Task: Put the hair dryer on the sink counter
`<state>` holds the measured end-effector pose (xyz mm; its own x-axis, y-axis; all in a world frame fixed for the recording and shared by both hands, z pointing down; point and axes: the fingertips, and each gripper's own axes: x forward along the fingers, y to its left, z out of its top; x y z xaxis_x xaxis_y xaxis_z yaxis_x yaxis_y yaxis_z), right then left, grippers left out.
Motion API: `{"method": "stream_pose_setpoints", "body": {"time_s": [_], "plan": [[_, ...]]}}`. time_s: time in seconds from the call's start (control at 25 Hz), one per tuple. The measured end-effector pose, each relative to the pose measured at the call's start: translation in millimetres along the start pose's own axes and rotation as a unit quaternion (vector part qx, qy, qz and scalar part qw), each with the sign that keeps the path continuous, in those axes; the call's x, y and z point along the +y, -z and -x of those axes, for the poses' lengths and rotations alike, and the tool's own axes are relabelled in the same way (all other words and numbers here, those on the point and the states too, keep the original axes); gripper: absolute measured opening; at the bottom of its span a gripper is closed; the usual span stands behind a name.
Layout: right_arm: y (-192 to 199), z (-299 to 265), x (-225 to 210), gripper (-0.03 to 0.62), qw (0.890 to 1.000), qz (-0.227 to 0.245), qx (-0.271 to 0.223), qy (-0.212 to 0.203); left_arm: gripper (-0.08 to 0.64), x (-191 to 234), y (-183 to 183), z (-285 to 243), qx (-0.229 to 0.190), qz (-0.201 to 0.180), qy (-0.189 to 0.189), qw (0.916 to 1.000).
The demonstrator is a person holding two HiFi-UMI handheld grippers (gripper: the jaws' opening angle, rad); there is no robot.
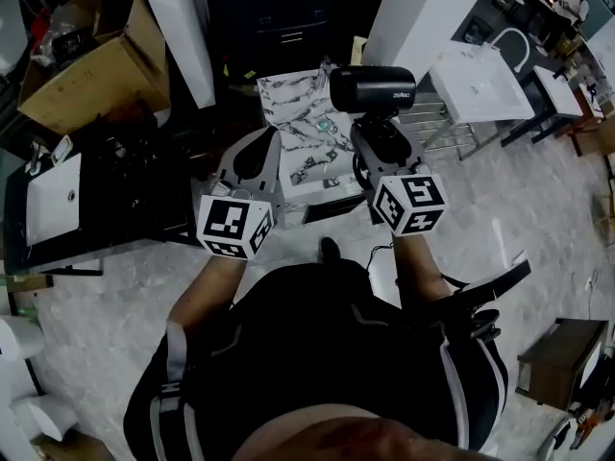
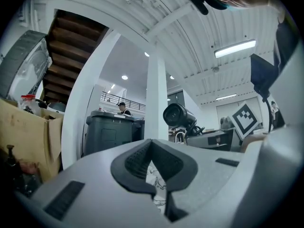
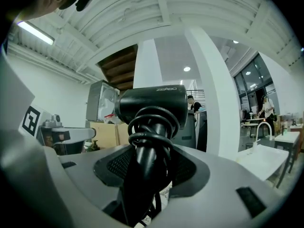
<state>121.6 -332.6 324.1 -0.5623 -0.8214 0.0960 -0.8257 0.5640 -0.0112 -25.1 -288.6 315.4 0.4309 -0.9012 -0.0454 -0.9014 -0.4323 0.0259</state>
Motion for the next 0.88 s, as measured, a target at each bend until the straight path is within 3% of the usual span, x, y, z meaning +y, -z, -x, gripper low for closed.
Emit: {"method": "stream_pose_setpoints", "body": {"time_s": [0.44, 0.88], "plan": [[52.6, -76.5, -67.6, 0.229, 0.995, 0.012, 0.066, -0.078, 0.002, 5.3, 39.5, -78.4, 0.043, 0.012, -0.059, 0.9973], [124.2, -127.2, -88.0, 0.229, 0.976, 0.03, 0.137, -0.167, 0.002, 9.1, 91.6, -112.2, 0.096, 0.027, -0.124, 0.9873]]}}
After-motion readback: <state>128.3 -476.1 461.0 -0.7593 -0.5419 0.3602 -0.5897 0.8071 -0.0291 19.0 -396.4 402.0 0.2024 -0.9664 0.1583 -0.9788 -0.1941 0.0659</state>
